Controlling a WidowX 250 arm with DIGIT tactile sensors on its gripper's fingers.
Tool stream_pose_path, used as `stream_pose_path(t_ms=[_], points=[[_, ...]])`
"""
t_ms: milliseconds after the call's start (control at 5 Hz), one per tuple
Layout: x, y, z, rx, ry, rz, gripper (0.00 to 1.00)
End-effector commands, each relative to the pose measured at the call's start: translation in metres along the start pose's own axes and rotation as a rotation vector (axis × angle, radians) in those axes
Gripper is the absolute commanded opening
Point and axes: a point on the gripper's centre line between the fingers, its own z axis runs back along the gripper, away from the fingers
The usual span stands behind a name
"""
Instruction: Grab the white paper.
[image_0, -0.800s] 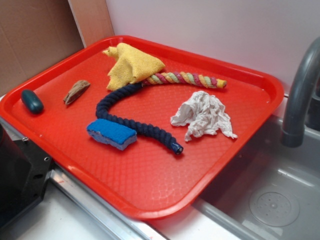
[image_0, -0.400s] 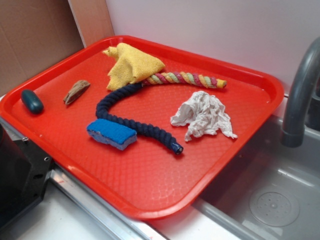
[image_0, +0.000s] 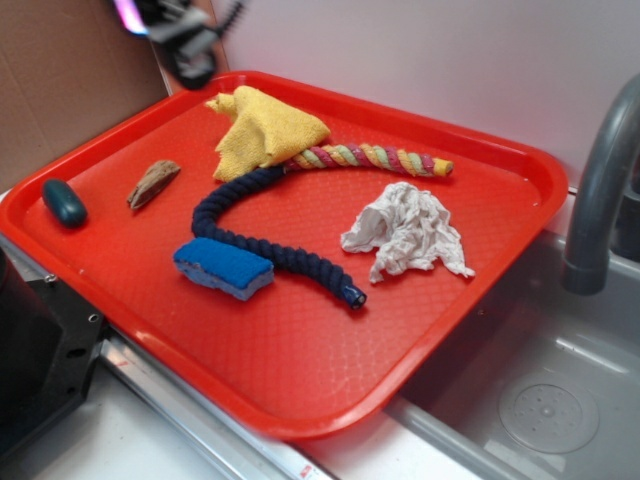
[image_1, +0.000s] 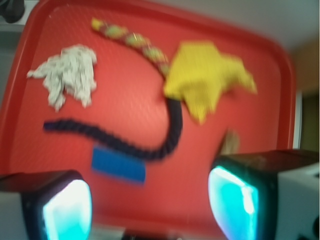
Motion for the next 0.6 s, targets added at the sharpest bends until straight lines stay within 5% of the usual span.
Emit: stream_pose_path(t_ms=[0,200,400], points=[[0.082,-0.035,-0.056,-0.144,-0.181,-0.210,1.00],[0.086,-0.059,-0.081,-0.252,-0.147,-0.346,1.00],[0.073,-0.077,-0.096,-0.275,-0.101,-0.416,1.00]])
